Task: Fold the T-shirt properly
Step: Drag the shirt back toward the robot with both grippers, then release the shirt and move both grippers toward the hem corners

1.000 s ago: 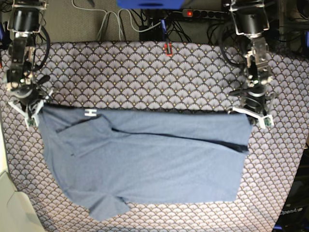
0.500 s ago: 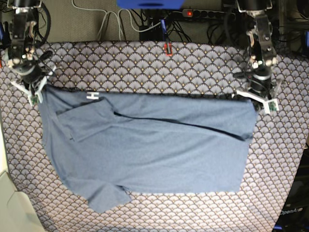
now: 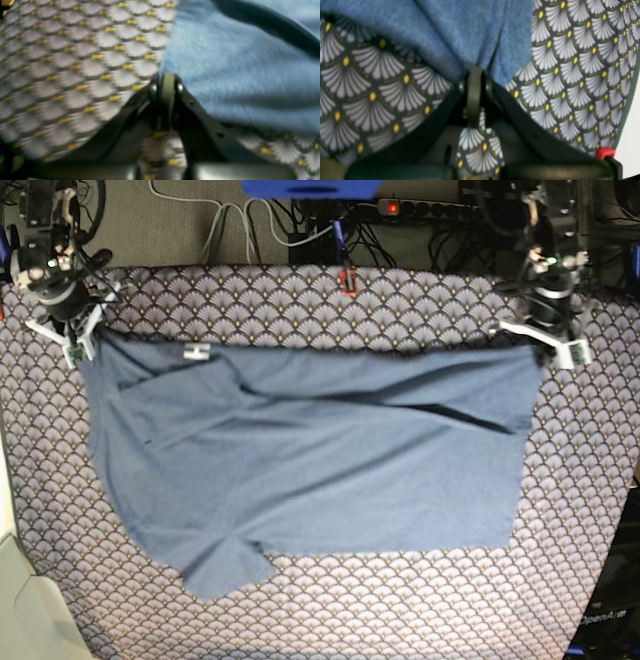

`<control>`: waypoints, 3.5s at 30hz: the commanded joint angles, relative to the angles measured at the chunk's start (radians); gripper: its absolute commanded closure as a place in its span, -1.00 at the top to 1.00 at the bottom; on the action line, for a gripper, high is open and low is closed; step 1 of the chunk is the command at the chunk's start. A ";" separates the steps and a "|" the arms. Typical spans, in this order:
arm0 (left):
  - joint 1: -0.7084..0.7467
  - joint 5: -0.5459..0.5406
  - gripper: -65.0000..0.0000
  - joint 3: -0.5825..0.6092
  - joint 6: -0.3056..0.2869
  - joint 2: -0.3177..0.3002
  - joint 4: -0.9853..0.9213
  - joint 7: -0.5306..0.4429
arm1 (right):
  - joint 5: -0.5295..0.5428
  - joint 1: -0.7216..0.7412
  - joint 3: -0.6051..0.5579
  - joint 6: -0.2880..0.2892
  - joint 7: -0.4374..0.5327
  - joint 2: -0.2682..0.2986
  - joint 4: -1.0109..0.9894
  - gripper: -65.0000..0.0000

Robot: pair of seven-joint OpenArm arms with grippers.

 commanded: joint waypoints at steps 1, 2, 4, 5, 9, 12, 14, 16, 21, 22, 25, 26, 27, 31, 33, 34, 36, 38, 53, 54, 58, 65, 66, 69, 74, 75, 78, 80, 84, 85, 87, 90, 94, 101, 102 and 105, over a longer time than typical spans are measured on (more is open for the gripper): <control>0.003 -0.008 -0.98 -0.015 0.009 -0.018 0.021 -0.026 | -0.003 -0.016 0.022 -0.006 0.003 0.014 0.014 -1.00; 0.006 -0.008 -0.98 -0.025 0.009 -0.018 0.021 -0.026 | -0.003 -0.022 0.033 -0.006 0.003 0.014 0.014 -1.00; 0.023 -0.008 -0.98 -0.046 0.009 -0.018 0.021 -0.026 | -0.003 -0.025 0.057 0.034 0.003 0.011 0.014 -1.00; 0.023 -0.009 -0.98 -0.051 0.009 -0.018 0.021 -0.026 | -0.003 -0.034 0.074 0.060 0.003 0.011 0.014 -1.00; 0.023 -0.005 -0.98 -0.051 0.009 -0.018 0.021 -0.026 | -0.003 -0.043 0.112 0.139 0.003 0.008 0.014 -1.00; 0.023 -0.009 -0.98 -0.048 0.009 -0.016 0.019 -0.026 | -0.003 -0.045 0.114 0.146 0.003 0.008 0.011 -1.00; 0.023 -0.009 -0.98 -0.046 0.009 -0.015 0.016 -0.026 | -0.003 -0.046 0.114 0.146 0.003 0.008 0.011 -1.00; 0.030 -0.009 -0.98 -0.046 0.009 -0.015 0.016 -0.026 | -0.003 -0.046 0.114 0.146 0.003 0.008 0.011 -1.00; 0.050 -0.011 -0.98 -0.046 0.009 -0.016 0.021 -0.026 | -0.003 -0.063 0.114 0.148 0.003 0.010 0.011 -1.00; 0.050 -0.011 -0.98 -0.048 0.009 -0.016 0.019 -0.026 | -0.003 -0.069 0.114 0.148 0.003 0.010 0.012 -1.00; 0.058 -0.011 -0.98 -0.049 0.009 -0.016 0.018 -0.026 | -0.003 -0.072 0.112 0.148 0.003 0.010 0.012 -1.00; 0.064 -0.011 -0.98 -0.049 0.009 -0.016 0.018 -0.026 | -0.003 -0.072 0.112 0.148 0.003 0.010 0.012 -1.00; 0.064 -0.011 -0.98 -0.049 0.009 -0.016 0.019 -0.026 | -0.003 -0.072 0.112 0.148 0.003 0.010 0.012 -1.00; 0.064 -0.011 -0.97 -0.051 0.009 -0.016 0.016 -0.026 | -0.003 -0.074 0.112 0.148 0.001 0.008 0.012 -1.00; 0.066 -0.011 -0.97 -0.051 0.009 -0.016 0.019 -0.026 | -0.003 -0.074 0.114 0.148 0.001 0.008 0.012 -1.00; 0.067 -0.011 -0.97 -0.051 0.009 -0.016 0.019 -0.026 | -0.003 -0.074 0.114 0.148 0.001 0.008 0.012 -1.00; 0.076 -0.011 -0.97 -0.052 0.009 -0.016 0.015 -0.026 | -0.003 -0.074 0.125 0.148 -0.003 0.008 0.012 -1.00; 0.076 -0.011 -0.97 -0.052 0.009 -0.016 0.013 -0.026 | -0.003 -0.074 0.142 0.148 -0.002 -0.003 0.012 -1.00; 0.078 -0.011 -0.61 -0.052 0.009 -0.016 0.009 -0.026 | -0.008 -0.066 0.232 0.287 -0.025 -0.033 0.008 -1.00; 0.078 -0.011 -0.55 -0.052 0.009 -0.016 0.009 -0.026 | -0.008 -0.065 0.232 0.287 -0.037 -0.033 0.008 -1.00; 0.079 -0.011 -0.44 -0.052 0.009 -0.016 0.009 -0.026 | -0.008 -0.063 0.212 0.287 -0.068 -0.027 0.006 -0.67; 0.096 -0.013 -0.43 -0.052 0.009 -0.013 0.012 -0.026 | -0.009 -0.063 0.211 0.287 -0.072 -0.027 0.006 -0.09; 0.098 -0.013 -0.43 -0.054 0.009 -0.013 0.012 -0.026 | -0.009 -0.062 0.212 0.287 -0.072 -0.027 0.006 -0.08; 0.113 -0.013 -0.43 -0.054 0.009 -0.013 0.019 -0.026 | -0.009 -0.062 0.254 0.287 -0.066 -0.030 0.008 -0.08; 0.141 -0.069 -0.11 -0.054 0.009 -0.018 0.036 -0.026 | -0.009 -0.062 0.292 0.287 -0.063 -0.024 0.011 -0.08; 0.150 -0.077 -0.01 -0.054 0.009 -0.018 0.036 -0.026 | -0.009 -0.062 0.292 0.287 -0.063 -0.017 0.012 -0.08; 0.168 -0.083 0.26 -0.049 0.007 -0.042 0.061 -0.027 | -0.008 -0.062 0.293 0.287 -0.063 -0.003 0.012 -0.08; 0.172 -0.083 0.32 -0.054 0.007 -0.042 0.079 -0.029 | -0.006 -0.052 0.293 0.287 -0.063 0.002 0.012 -0.08; 0.172 -0.083 0.32 -0.065 0.007 -0.048 0.096 -0.029 | -0.009 -0.025 0.295 0.287 -0.063 0.003 0.012 -0.08; 0.170 -0.083 0.32 -0.081 0.007 -0.047 0.096 -0.027 | -0.009 -0.020 0.295 0.287 -0.063 0.003 0.012 -0.08; 0.162 -0.083 0.32 -0.111 0.007 -0.042 0.096 -0.026 | -0.009 -0.006 0.295 0.287 -0.065 0.003 0.012 -0.08; 0.159 -0.083 0.32 -0.126 0.007 -0.042 0.094 -0.029 | -0.009 0.003 0.293 0.287 -0.063 0.005 0.012 -0.08; 0.156 -0.083 0.32 -0.131 0.007 -0.047 0.094 -0.030 | -0.009 0.024 0.293 0.287 -0.065 0.023 0.012 -0.08; 0.115 -0.083 0.32 -0.131 0.007 -0.042 0.096 -0.030 | -0.009 0.069 0.293 0.287 -0.072 0.040 0.012 -0.08; 0.110 -0.083 0.32 -0.131 0.007 -0.041 0.096 -0.030 | -0.009 0.069 0.293 0.287 -0.072 0.040 0.012 -0.08; 0.089 -0.083 0.32 -0.131 0.009 -0.041 0.096 -0.027 | -0.009 0.084 0.290 0.287 -0.072 0.040 0.008 -0.08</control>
